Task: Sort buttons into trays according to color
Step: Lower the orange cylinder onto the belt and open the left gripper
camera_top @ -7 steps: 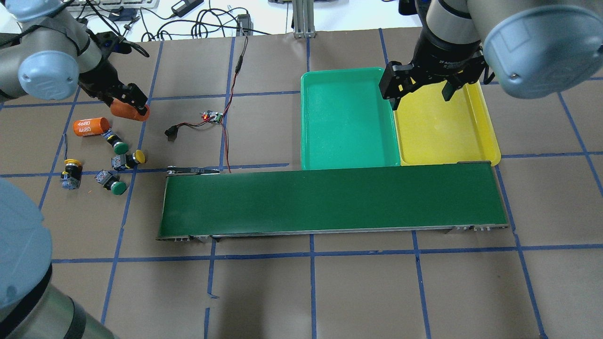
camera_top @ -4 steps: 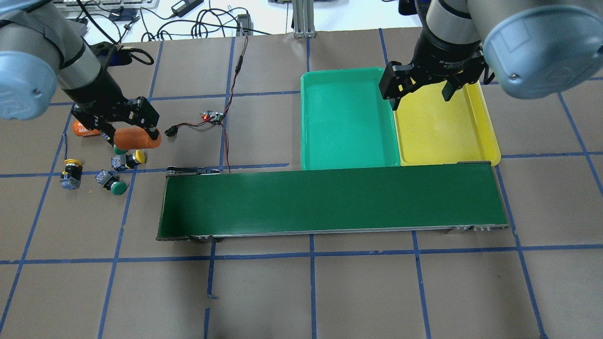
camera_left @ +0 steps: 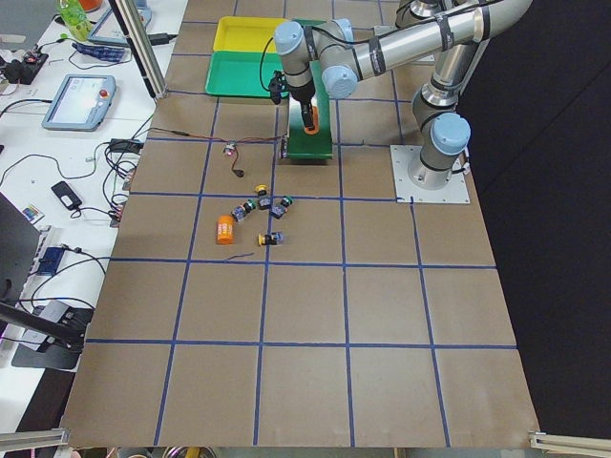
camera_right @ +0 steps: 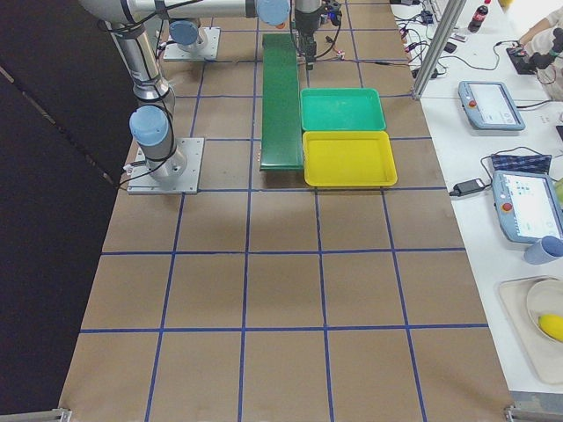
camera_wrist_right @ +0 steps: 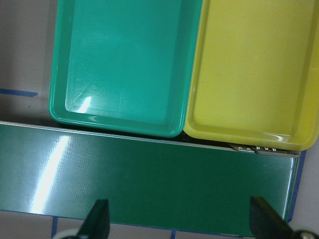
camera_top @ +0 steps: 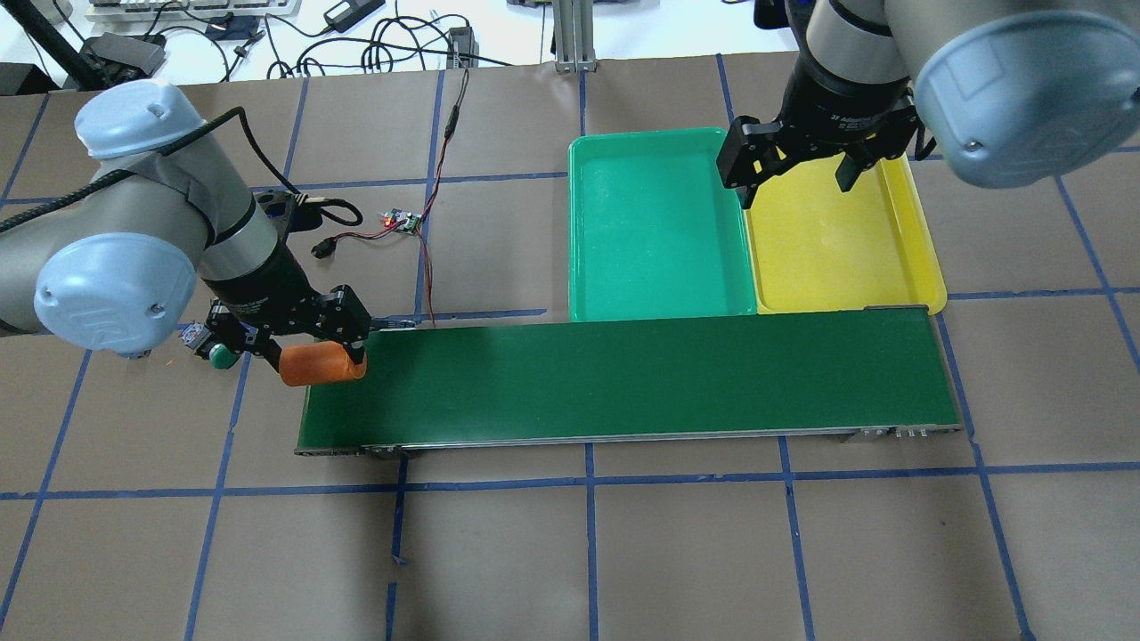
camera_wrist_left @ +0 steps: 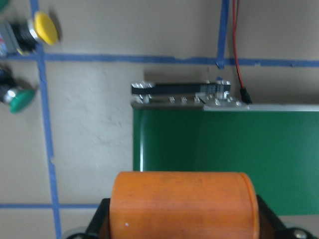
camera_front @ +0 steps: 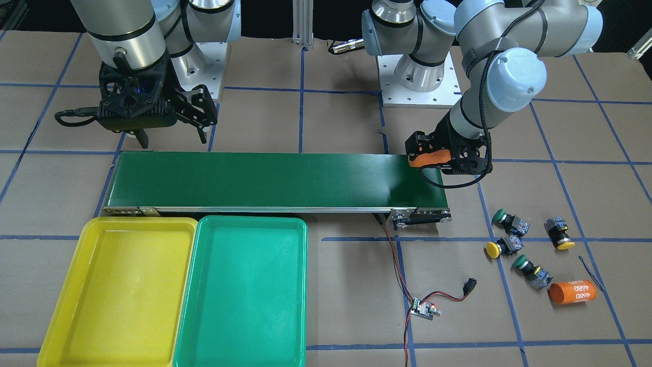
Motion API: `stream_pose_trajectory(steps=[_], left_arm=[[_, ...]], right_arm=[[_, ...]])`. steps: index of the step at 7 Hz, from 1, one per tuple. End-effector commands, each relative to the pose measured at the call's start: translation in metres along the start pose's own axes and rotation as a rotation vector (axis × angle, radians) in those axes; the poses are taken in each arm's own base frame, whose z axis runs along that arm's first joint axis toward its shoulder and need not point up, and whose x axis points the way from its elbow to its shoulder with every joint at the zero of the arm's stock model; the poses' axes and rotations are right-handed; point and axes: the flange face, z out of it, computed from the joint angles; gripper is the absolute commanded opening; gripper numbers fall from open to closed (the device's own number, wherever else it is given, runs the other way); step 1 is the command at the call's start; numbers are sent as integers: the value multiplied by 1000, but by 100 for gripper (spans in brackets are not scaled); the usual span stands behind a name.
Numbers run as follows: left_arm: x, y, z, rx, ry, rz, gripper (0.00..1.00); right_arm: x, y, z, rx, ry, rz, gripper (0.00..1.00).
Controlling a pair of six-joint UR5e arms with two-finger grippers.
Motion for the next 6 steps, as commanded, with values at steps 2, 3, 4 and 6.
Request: stream_pose_trajectory(steps=[2, 3, 4, 6], left_arm=[[-4, -9, 41, 27, -4, 91, 0], [-3, -9, 43, 23, 0, 94, 1], [-3, -9, 48, 9, 3, 94, 18], [-3, -10, 50, 8, 5, 94, 87]], right_arm=[[0, 0, 0, 0, 1, -1, 100], [1, 0, 0, 0, 1, 1, 100], [0, 0, 0, 0, 0, 1, 100], [1, -4, -4, 33, -13, 1, 100]])
